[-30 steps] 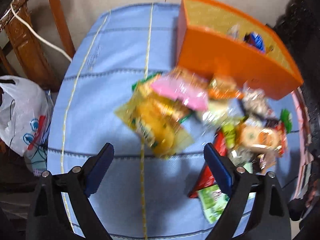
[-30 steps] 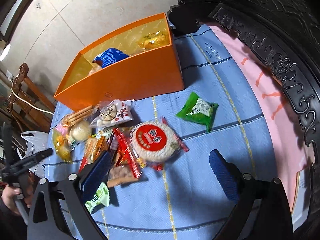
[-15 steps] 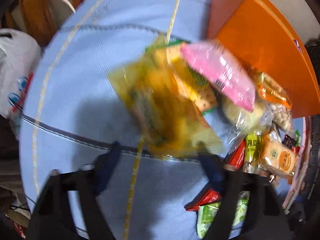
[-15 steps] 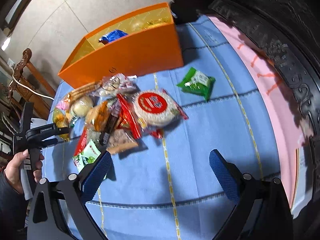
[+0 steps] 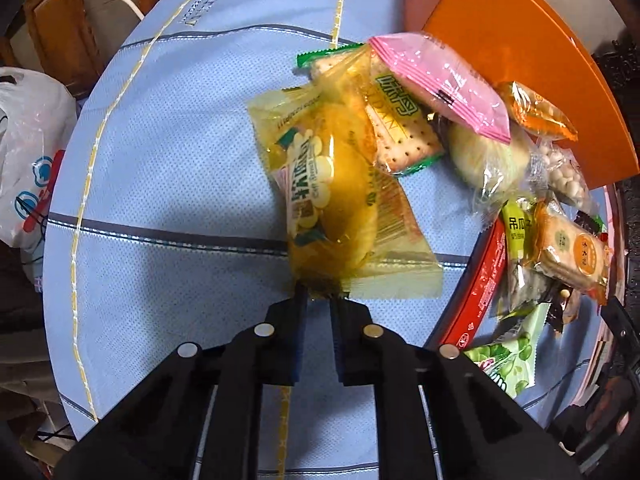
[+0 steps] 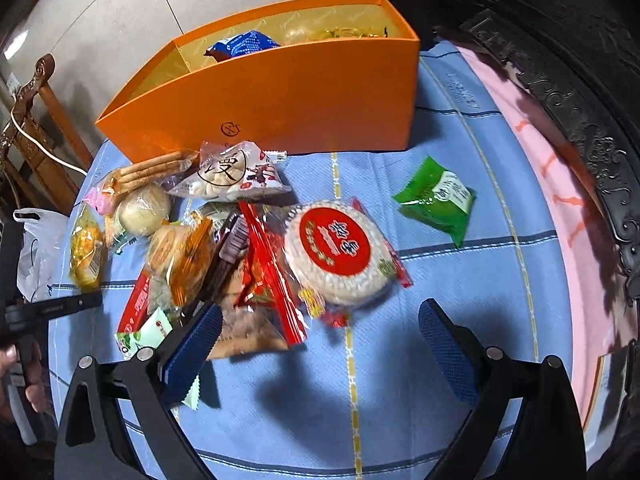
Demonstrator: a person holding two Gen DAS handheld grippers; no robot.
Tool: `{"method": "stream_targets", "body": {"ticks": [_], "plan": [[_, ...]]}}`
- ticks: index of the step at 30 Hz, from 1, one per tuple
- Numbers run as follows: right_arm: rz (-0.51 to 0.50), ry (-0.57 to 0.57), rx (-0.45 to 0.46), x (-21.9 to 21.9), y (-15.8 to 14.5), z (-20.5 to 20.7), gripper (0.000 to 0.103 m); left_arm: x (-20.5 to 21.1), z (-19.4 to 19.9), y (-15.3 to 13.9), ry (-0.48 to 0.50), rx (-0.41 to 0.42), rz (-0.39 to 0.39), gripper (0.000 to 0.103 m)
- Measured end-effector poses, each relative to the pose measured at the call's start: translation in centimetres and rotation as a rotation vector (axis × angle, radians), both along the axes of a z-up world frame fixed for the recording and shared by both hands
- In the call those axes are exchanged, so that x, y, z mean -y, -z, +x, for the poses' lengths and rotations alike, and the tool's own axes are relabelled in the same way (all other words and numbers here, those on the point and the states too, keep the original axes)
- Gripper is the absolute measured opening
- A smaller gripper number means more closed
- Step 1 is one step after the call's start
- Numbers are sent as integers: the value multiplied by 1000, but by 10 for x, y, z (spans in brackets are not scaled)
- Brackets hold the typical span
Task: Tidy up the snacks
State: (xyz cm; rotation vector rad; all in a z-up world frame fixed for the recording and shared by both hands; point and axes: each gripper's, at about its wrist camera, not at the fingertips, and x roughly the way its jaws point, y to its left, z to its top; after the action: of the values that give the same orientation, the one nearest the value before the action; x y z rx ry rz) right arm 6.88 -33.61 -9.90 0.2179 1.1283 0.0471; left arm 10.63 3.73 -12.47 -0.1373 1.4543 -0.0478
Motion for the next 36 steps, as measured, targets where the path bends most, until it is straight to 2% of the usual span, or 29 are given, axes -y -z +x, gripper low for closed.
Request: {"method": "stream_targets", "body": {"ticks": [3,5,8,10,11,12,16,17,19,20,22,27,31,36], "plan": [[28,30,16,16,-7,2,99,1,-1,-1,-4,3,-10,11],[40,107,41,38,-10,6,99,5,-2,-2,-8,6,-10,11],[11,230,43,76,-5,19,99,-8,3,1,-8,8,-7,11],[-43,236,27,89,5,33,99,-9,2,0,-6,7,-1,12],[-94,213,6,91,13,43,95,-7,3,1,-7,6,1,12],[-121,180,-22,90,21,53,87,-8,3,1,-10,5,0,13],[-155,84,-69,75,44,76,79,-8,4,0,-12,5,8,13],[-150,62,-86,71,50,82,68,-4,4,0,-12,5,10,13],[-160,52,-70,68,50,86,55,-1,7,3,-13,5,12,13],[-145,47,-64,66,48,87,44,0,7,4,-17,2,10,13],[-115,40,-43,65,40,84,34,1,7,5,-24,2,1,13],[-49,18,28,63,8,56,31,-8,4,0,-38,14,-15,10],[-6,-1,79,60,-17,33,30,-6,1,-23,-9,72,-11,9],[39,-27,145,52,-50,27,29,1,1,-64,30,162,-40,9]]}}
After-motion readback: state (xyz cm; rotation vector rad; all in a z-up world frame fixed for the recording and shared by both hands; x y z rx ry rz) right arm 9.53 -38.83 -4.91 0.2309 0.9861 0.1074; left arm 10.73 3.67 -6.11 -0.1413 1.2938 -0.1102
